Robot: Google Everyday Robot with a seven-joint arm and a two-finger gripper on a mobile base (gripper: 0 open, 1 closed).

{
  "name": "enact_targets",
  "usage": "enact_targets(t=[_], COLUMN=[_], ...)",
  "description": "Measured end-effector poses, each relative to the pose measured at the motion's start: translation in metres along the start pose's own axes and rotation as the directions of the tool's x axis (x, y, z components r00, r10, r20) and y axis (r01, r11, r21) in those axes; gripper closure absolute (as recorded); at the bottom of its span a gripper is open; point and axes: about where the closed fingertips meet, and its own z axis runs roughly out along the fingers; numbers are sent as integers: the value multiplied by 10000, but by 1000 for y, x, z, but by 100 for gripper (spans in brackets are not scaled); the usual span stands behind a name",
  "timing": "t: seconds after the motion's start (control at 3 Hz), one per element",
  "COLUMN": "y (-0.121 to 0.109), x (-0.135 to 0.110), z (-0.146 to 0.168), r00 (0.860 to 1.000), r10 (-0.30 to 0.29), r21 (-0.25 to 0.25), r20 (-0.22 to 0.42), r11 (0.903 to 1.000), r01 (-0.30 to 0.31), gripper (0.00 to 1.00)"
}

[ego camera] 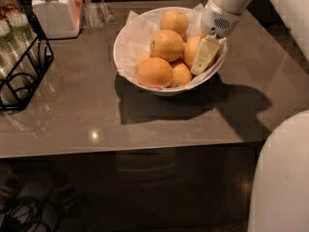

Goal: Pick orange from white bowl

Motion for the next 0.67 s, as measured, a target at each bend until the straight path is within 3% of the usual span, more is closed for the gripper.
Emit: enact_targets(t=[0.33, 0.67], y=[0, 1], x=[0, -10], z=[0, -12], r00=[10000, 9995], r10=[-4, -310], r21=[4, 323], r20=[2, 114], r11=[10000, 9990], r01=[4, 306], gripper=[48, 71])
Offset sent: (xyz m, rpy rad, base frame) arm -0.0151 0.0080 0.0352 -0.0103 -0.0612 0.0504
